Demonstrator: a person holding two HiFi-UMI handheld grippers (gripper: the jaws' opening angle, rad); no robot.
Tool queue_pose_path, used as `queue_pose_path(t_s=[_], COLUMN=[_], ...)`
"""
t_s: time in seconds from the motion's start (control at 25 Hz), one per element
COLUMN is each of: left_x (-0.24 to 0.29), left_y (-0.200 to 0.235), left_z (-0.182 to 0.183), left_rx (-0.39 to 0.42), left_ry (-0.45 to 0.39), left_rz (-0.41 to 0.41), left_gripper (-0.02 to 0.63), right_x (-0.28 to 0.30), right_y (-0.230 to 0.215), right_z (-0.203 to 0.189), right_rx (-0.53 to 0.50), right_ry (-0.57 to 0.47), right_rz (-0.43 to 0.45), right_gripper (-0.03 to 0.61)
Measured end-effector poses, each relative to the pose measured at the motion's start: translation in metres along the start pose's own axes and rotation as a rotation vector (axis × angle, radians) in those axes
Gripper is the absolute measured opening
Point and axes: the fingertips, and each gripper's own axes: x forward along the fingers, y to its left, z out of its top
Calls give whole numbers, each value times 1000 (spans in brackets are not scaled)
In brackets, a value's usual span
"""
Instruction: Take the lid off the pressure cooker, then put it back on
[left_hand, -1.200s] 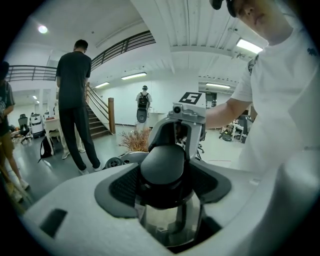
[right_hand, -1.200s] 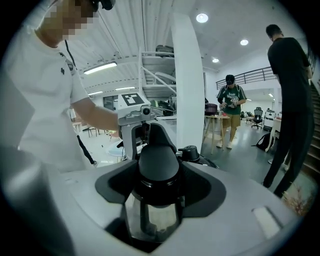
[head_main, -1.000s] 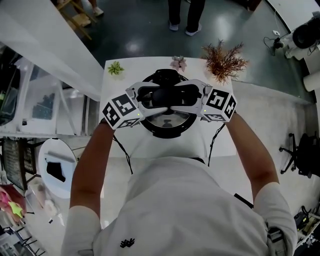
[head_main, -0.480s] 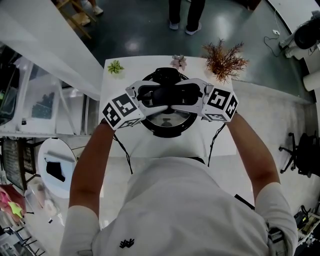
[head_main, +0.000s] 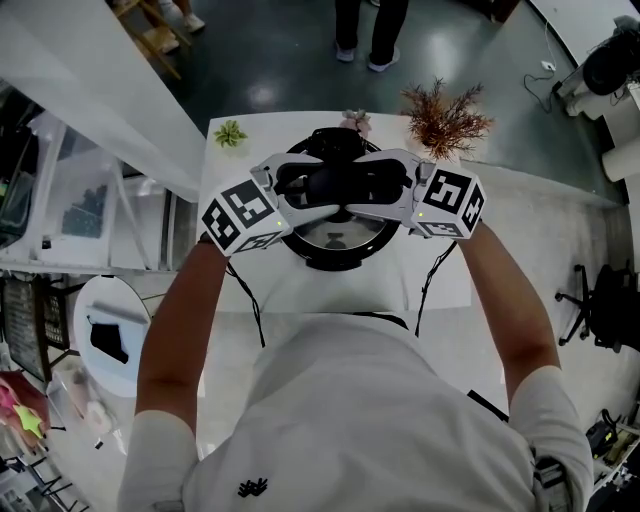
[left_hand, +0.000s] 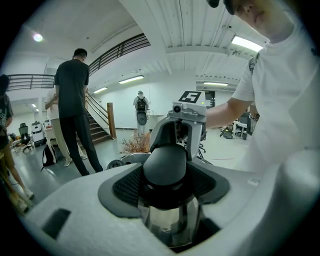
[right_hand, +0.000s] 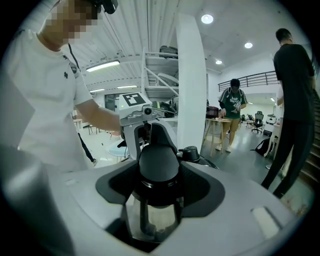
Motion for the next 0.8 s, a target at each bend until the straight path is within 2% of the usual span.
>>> queue_pose_path(t_s=[0.6, 0.8], left_x=[-16, -19], left_y=[-31, -43], left_z=[32, 43], left_rx=[50, 81], left_ry=[-24, -32], left_rz=[-23, -51], left_gripper=[282, 282], right_x=[-25, -35], right_y=[30, 41], right_z=[28, 34], right_rx=[-21, -19], right_ry=[-5, -7], right_rz=[-48, -91], right_gripper=[276, 276])
